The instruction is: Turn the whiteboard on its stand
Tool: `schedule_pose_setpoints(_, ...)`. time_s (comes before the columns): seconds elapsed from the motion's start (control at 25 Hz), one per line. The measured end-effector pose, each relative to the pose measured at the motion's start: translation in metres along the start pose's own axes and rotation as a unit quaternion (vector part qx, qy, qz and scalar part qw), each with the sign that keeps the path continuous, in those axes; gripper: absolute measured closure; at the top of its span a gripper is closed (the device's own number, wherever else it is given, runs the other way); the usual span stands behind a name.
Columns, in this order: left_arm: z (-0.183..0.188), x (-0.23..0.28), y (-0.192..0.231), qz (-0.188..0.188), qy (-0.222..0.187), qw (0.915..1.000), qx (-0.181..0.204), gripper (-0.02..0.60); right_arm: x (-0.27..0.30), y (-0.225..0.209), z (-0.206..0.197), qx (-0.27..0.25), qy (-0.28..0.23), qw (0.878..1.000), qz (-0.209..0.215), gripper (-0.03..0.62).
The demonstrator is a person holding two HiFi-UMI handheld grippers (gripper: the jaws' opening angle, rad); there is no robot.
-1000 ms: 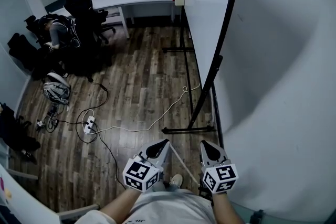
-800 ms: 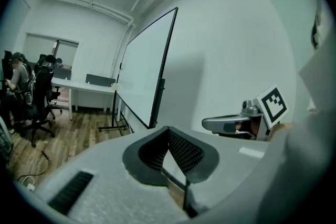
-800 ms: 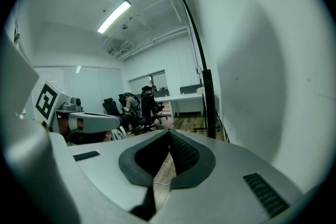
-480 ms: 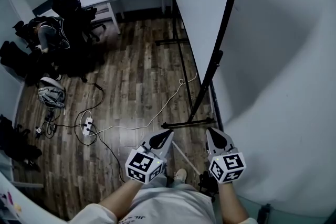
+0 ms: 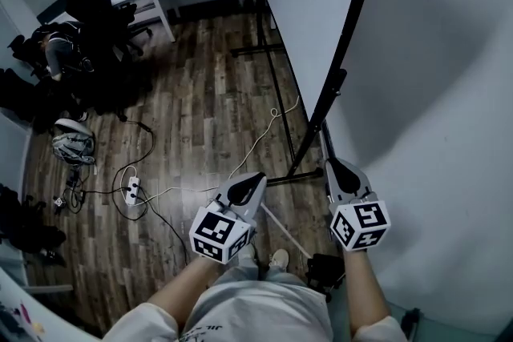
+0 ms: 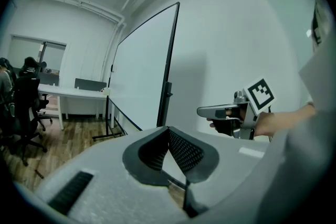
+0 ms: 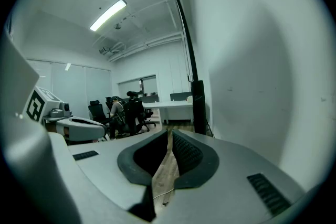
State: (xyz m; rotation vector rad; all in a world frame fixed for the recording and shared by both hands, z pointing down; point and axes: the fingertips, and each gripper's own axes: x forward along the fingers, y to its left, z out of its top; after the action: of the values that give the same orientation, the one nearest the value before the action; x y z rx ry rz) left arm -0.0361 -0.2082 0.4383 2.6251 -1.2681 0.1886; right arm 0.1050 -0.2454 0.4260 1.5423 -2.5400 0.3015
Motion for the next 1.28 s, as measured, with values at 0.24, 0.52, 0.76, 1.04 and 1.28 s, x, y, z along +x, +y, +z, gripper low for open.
schedule_pose_setpoints(0.24,0.007,0.021,0.018,-0.009,0.0,0.9999,0.005,0.571,0.037,-0.023,0.012,-0.002,0.002,1.0,-0.012,0.501)
schedule_pose_setpoints(0.52,0.018,0.048,0.035,-0.021,-0.003,0.9998,-0.004,0.571,0.089,-0.062,0.023,0.001,0.003,0.999,-0.033,0.405)
schedule_pose_setpoints(0.76,0.019,0.063,0.044,-0.019,0.003,0.9998,-0.001,0.571,0.13,-0.085,0.029,0.007,0.009,0.999,-0.042,0.378)
schedule_pose_setpoints(1.04,0.018,0.067,0.049,-0.015,0.009,0.9998,0.003,0.571,0.165,-0.096,0.028,0.001,0.022,0.999,-0.05,0.364)
schedule_pose_setpoints(1.28,0.019,0.061,0.051,-0.01,0.01,0.9999,-0.001,0.571,0.183,-0.1,0.029,-0.006,0.034,0.998,-0.058,0.365)
